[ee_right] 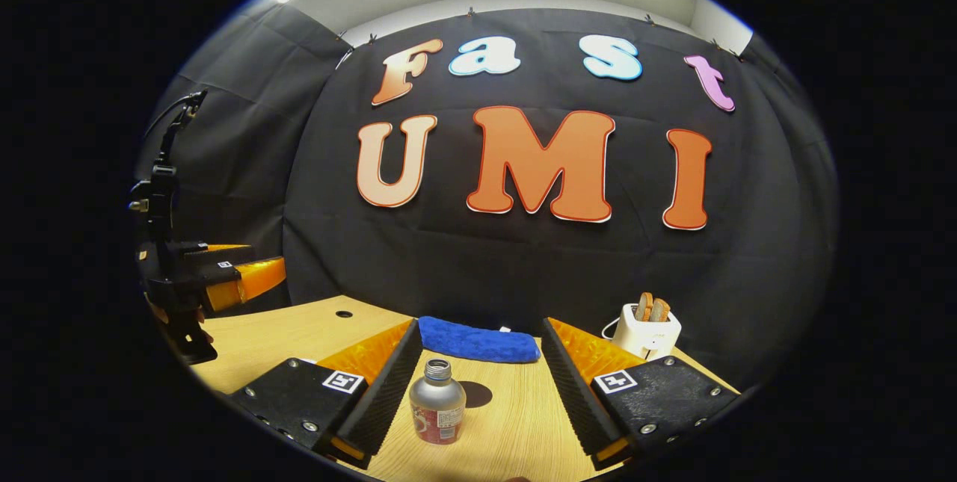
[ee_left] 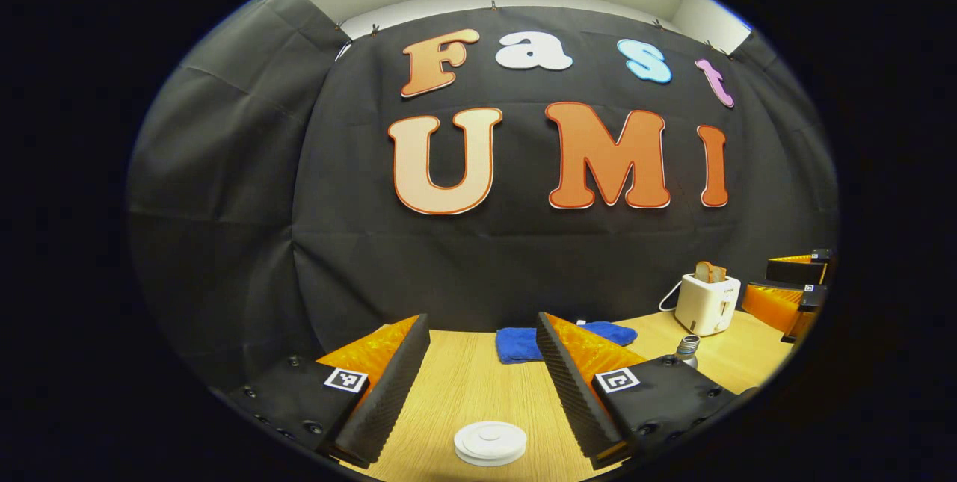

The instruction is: Open the teacup lid with one hand, grasp the water bottle and pour water into the teacup with the other hand; after pouring, place the water bottle on the coaster and then close the teacup lid.

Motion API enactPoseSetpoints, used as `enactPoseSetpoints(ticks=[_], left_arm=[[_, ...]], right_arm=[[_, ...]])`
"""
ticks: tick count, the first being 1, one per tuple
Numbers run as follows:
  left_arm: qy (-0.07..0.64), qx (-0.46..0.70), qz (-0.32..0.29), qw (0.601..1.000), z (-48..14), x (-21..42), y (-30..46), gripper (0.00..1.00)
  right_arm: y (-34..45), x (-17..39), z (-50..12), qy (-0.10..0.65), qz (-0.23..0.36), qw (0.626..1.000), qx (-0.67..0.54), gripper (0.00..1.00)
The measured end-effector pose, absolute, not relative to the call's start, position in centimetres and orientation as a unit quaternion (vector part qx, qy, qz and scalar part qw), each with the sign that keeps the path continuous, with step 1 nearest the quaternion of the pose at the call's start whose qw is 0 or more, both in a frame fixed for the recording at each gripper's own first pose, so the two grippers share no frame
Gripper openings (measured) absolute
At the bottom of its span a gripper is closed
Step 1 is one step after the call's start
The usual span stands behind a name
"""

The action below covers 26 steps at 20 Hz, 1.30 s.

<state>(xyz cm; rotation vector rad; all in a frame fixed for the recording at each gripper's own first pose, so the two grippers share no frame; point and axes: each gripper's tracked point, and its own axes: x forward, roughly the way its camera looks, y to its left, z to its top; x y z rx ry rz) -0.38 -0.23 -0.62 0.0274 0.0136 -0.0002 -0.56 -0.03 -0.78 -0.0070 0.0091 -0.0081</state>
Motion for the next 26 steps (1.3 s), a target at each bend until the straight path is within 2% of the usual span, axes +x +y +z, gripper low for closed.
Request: enactPoseSetpoints(ticks=[4,6,8,9,10,14,19,20,21,26], left_arm=[[0.018,0.014,-0.002,1.0,-1.8,-0.4,-0.2,0.98],[0.026,0.018,-0.007,0.999,-2.7,-0.4,-0.2,0.92],[0.037,0.02,-0.012,0.999,-3.9,-0.3,-0.4,0.95],[0.043,0.02,-0.015,0.999,-4.5,-0.3,-0.5,0.92],[0.047,0.019,-0.019,0.999,-5.0,-0.2,-0.5,0.95],[0.067,0.02,-0.033,0.997,-7.6,-0.1,-0.8,0.93],[0.099,0.023,-0.044,0.994,-11.3,0.3,-1.0,0.95],[0.105,0.024,-0.047,0.993,-11.9,0.3,-1.0,0.93],[0.11,0.025,-0.048,0.992,-12.6,0.4,-1.0,0.95],[0.144,0.032,-0.051,0.988,-15.9,0.7,-1.0,0.96]], right_arm=[[-0.1,-0.9,-0.9,0.005,-0.004,1.0,-0.002,0.96],[-0.1,-1.1,-1.2,0.006,-0.005,1.0,0.0,0.96],[0.0,-1.3,-1.7,0.009,-0.004,1.0,0.002,0.96],[0.1,-1.2,-2.1,0.013,-0.003,1.0,0.003,0.96],[0.1,-1.1,-2.4,0.016,-0.003,1.0,0.003,0.96],[0.8,-0.8,-4.1,0.03,0.003,1.0,-0.003,0.96],[1.9,-0.1,-7.0,0.058,0.018,0.998,-0.004,0.96],[2.1,0.1,-7.5,0.063,0.02,0.998,-0.005,0.96],[2.3,0.3,-8.0,0.067,0.022,0.997,-0.006,0.96],[3.1,1.7,-10.7,0.093,0.033,0.995,0.0,0.96]])
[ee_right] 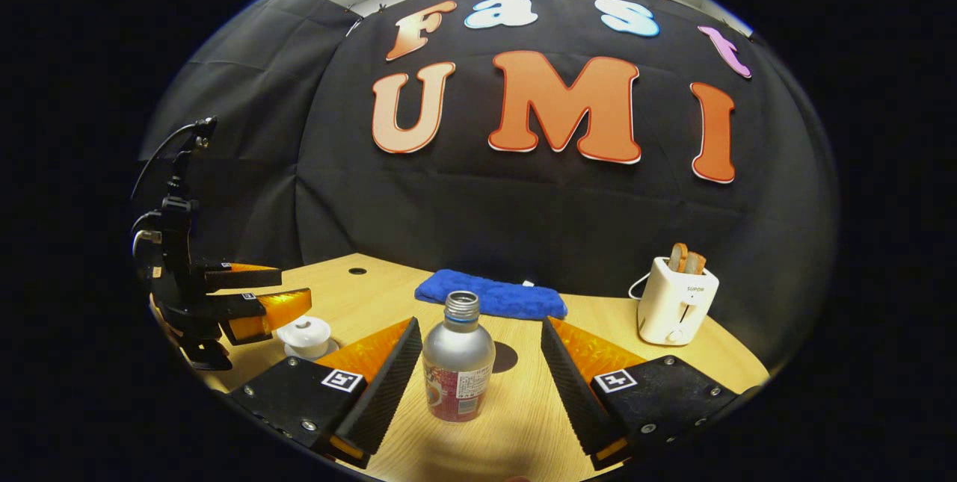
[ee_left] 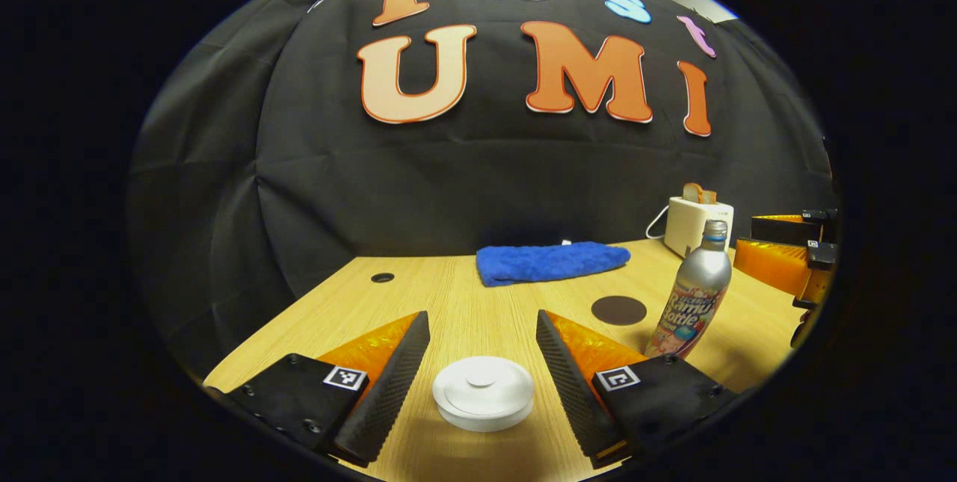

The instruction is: Open the teacup lid with one hand, grasp the water bottle and pour water into the teacup with the other hand; after pouring, place the water bottle on the coaster and then close the teacup lid.

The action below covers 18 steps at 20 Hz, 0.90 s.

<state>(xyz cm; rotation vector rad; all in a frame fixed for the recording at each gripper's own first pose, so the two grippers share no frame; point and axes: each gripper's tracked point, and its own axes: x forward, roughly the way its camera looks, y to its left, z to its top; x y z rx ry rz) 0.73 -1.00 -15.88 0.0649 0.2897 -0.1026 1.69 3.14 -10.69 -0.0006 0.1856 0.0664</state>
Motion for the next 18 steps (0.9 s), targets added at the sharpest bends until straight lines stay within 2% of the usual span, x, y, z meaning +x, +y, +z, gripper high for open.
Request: enactPoseSetpoints(ticks=[1,5,9,10,12,13,14,16,17,18], left_arm=[[0.151,0.035,-0.05,0.987,-16.4,0.9,-1.0,0.94],[0.183,0.039,-0.048,0.981,-19.0,1.2,-0.7,0.96],[0.202,0.046,-0.053,0.977,-20.3,1.3,-0.9,0.89],[0.205,0.047,-0.053,0.976,-20.6,1.3,-1.1,0.77],[0.212,0.044,-0.052,0.975,-21.1,1.2,-1.0,0.77],[0.212,0.041,-0.054,0.975,-21.3,1.5,-1.1,0.73],[0.21,0.037,-0.056,0.975,-21.3,1.4,-1.2,0.75],[0.211,0.035,-0.058,0.975,-21.4,1.4,-1.5,0.7],[0.212,0.036,-0.058,0.975,-21.4,1.4,-1.5,0.64],[0.211,0.035,-0.058,0.975,-21.4,1.5,-1.5,0.64]], right_arm=[[3.3,1.9,-11.3,0.099,0.034,0.994,0.001,0.96],[3.8,2.5,-13.7,0.126,0.038,0.991,0.002,0.96],[4.5,2.9,-15.0,0.145,0.046,0.988,0.0,0.96],[4.6,3.1,-15.6,0.148,0.048,0.988,-0.001,0.96],[4.8,3.2,-16.1,0.154,0.05,0.987,-0.004,0.96],[4.9,3.3,-16.4,0.156,0.051,0.986,-0.006,0.96],[4.8,3.4,-16.7,0.159,0.052,0.986,-0.008,0.96],[4.9,3.4,-16.9,0.162,0.053,0.985,-0.01,0.96],[4.9,3.4,-17.0,0.164,0.054,0.985,-0.01,0.96],[4.9,3.3,-17.1,0.165,0.055,0.985,-0.01,0.96]])
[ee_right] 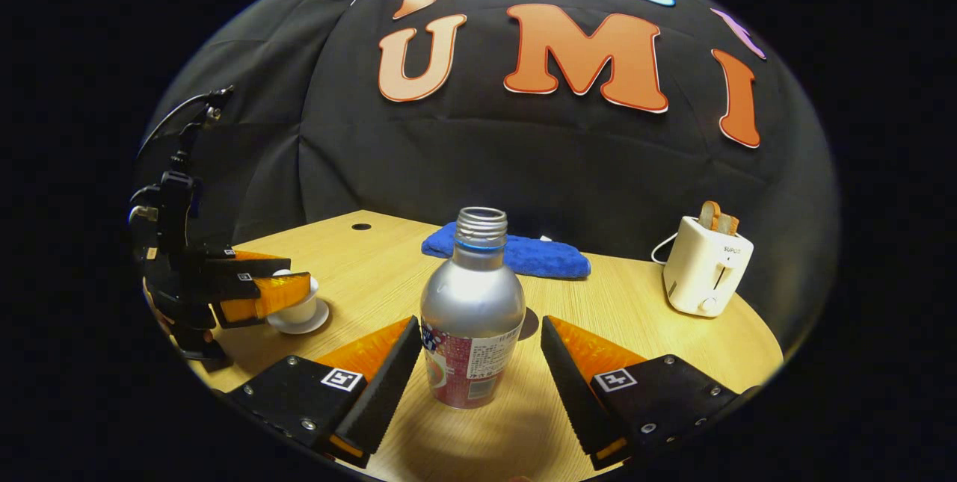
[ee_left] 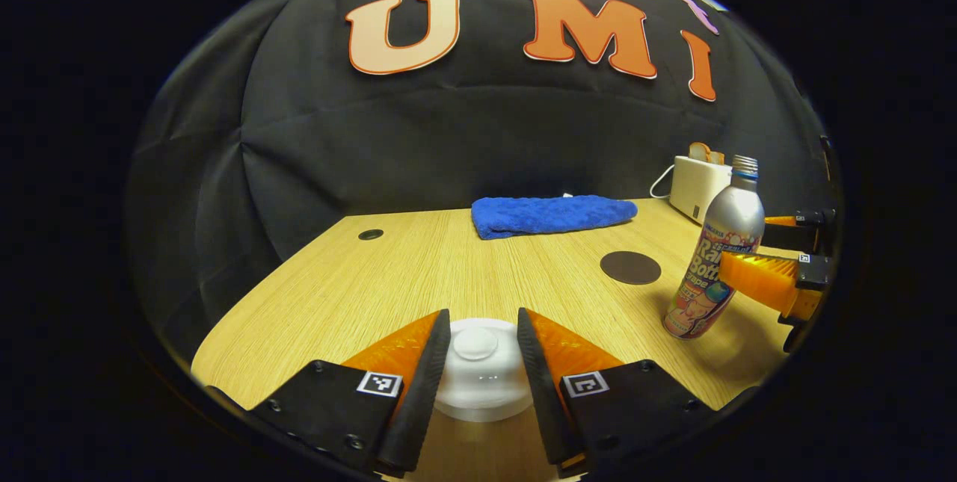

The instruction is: Open the teacup lid with one hand, grasp the water bottle and pour water into the teacup with the other hand; after pouring, place the water bottle on the coaster and then close the teacup lid.

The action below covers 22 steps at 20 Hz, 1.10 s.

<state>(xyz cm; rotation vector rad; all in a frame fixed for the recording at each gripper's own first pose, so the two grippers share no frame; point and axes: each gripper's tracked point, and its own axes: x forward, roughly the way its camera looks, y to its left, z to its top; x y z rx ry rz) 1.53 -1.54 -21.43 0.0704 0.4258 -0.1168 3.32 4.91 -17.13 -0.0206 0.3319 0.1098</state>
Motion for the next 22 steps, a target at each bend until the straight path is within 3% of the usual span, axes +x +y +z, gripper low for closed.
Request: enactPoseSetpoints(ticks=[1,3,5,7,9,22], left_arm=[[0.209,0.033,-0.058,0.976,-21.3,1.5,-1.6,0.64],[0.205,0.027,-0.056,0.977,-21.2,1.6,-1.5,0.52],[0.203,0.028,-0.05,0.977,-21.2,1.6,-1.3,0.48],[0.2,0.025,-0.048,0.978,-21.1,1.7,-1.2,0.31],[0.201,0.027,-0.051,0.978,-21.2,1.5,-1.4,0.35],[0.146,0.038,-0.022,0.988,-16.8,0.9,0.9,0.34]], right_arm=[[4.9,3.3,-17.2,0.167,0.055,0.984,-0.011,0.96],[4.8,3.3,-17.3,0.169,0.055,0.984,-0.011,0.96],[4.9,3.2,-17.4,0.17,0.056,0.984,-0.013,0.96],[5.0,3.2,-17.5,0.171,0.057,0.983,-0.015,0.96],[5.0,3.3,-17.6,0.173,0.059,0.983,-0.014,0.96],[6.5,4.2,-21.6,0.243,0.072,0.967,0.026,0.93]])
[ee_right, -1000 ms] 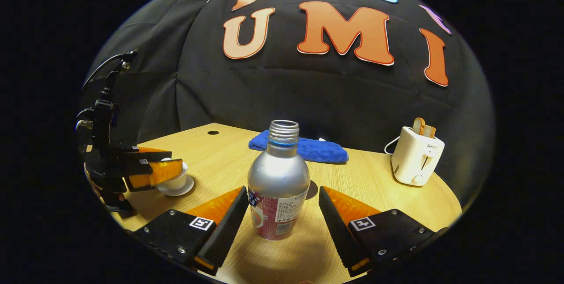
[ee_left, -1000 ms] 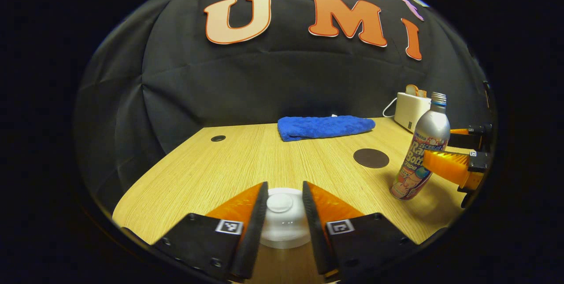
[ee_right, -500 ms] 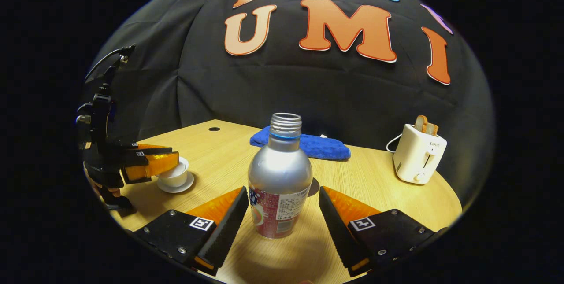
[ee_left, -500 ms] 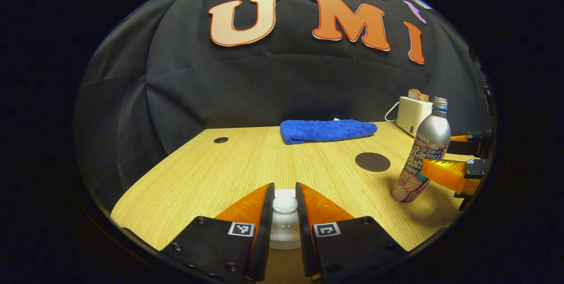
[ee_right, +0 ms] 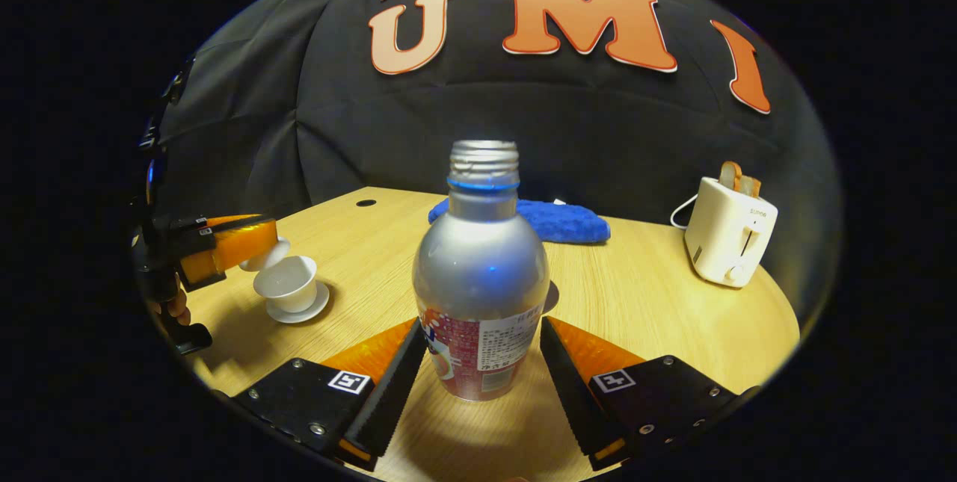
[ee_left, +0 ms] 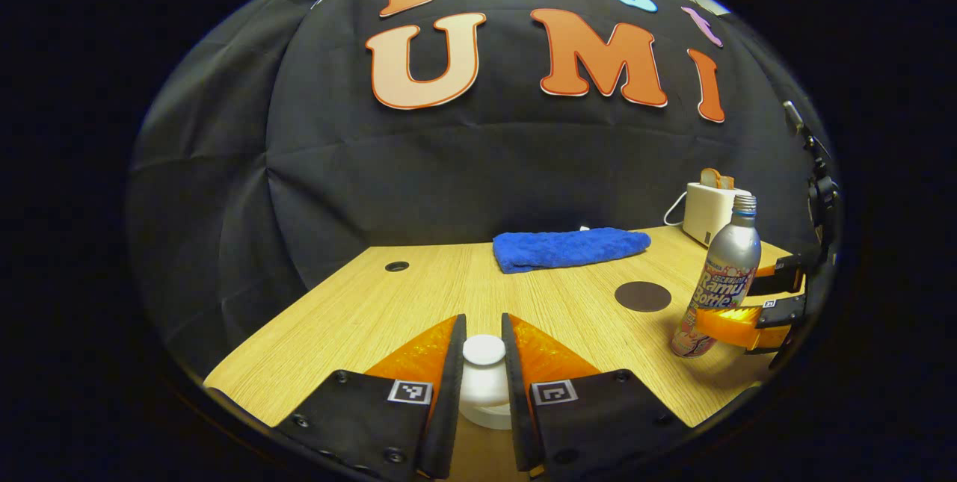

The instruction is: Open the teacup lid with one hand, grasp the water bottle and pour water into the teacup with the other hand; after pouring, place the water bottle on the coaster and then close the teacup lid.

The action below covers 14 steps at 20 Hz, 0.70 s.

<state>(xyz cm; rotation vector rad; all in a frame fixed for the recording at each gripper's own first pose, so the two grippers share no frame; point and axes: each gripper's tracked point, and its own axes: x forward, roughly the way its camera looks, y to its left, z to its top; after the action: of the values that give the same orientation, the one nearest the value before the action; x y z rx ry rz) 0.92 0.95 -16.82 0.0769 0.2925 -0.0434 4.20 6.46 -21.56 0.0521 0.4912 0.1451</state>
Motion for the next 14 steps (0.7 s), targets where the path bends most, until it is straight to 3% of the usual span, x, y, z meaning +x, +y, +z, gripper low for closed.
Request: enactPoseSetpoints(ticks=[2,4,6,8,14], left_arm=[[0.141,0.039,-0.017,0.989,-16.6,0.7,1.5,0.38],[0.138,0.038,-0.011,0.99,-16.4,0.3,2.1,0.31],[0.14,0.031,-0.008,0.99,-16.4,-0.1,2.6,0.35],[0.142,0.024,-0.002,0.99,-16.6,-0.4,3.5,0.31],[0.143,0.032,0.023,0.989,-16.6,-0.8,6.4,0.34]], right_arm=[[6.7,4.4,-22.4,0.257,0.068,0.964,0.032,0.9],[6.7,4.5,-22.5,0.258,0.064,0.963,0.032,0.83],[7.1,4.3,-22.3,0.265,0.067,0.962,0.026,0.8],[6.9,4.4,-21.6,0.265,0.063,0.962,0.009,0.79],[5.2,4.8,-19.6,0.272,0.046,0.957,-0.086,0.79]])
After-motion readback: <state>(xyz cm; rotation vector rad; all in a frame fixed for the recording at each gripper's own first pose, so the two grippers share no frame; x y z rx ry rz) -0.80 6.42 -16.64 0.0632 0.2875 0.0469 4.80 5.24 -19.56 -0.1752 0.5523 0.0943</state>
